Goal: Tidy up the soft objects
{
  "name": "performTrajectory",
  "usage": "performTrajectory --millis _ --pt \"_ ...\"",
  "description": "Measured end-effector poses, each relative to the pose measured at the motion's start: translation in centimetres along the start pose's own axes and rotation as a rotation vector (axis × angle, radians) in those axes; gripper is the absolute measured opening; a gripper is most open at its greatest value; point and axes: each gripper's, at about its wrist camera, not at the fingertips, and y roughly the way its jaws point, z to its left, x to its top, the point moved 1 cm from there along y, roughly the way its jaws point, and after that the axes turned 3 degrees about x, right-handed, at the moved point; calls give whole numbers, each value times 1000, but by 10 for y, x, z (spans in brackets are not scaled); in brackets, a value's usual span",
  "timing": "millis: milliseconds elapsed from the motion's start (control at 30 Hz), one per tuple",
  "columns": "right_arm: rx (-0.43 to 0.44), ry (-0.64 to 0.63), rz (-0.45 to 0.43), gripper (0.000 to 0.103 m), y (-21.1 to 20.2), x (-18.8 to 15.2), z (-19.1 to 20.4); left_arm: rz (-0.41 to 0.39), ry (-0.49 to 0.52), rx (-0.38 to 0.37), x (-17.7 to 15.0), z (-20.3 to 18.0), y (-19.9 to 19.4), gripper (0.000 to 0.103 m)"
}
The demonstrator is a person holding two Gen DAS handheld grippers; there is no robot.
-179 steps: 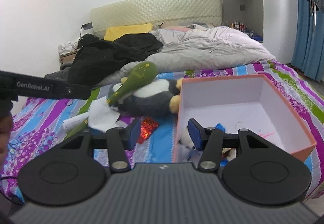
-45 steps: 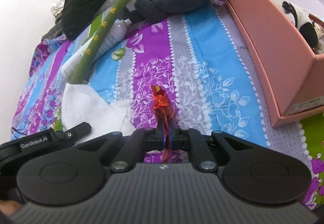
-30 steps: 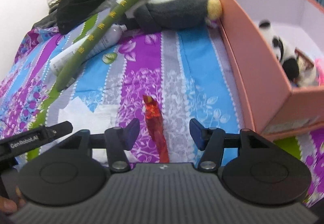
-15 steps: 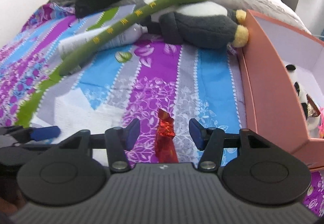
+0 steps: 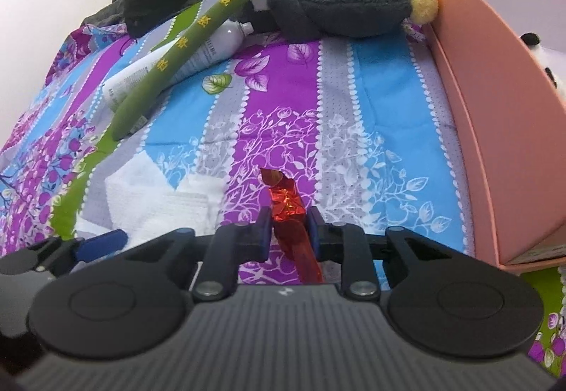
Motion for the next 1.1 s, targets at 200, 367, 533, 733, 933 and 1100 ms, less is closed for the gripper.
performTrajectory --millis 200,367,533,733,933,1100 --pt "-8 2 -9 24 -5 1 -5 -7 27 2 -2 -4 -3 63" --pt "-6 -4 -11 24 -8 -3 -4 -15 21 3 -2 -2 -6 46" --pt "-12 -19 -10 24 -13 -8 -3 -19 1 -6 -2 -1 -10 23" --pt "-33 -19 -9 24 -25 -16 -7 -18 -33 -21 0 0 -17 13" --pt "-35 -32 -7 24 -40 -24 -5 -27 -73 -53 5 3 -30 11" --pt "-37 -31 -28 24 -57 -22 -7 -42 -106 -85 9 0 -45 11"
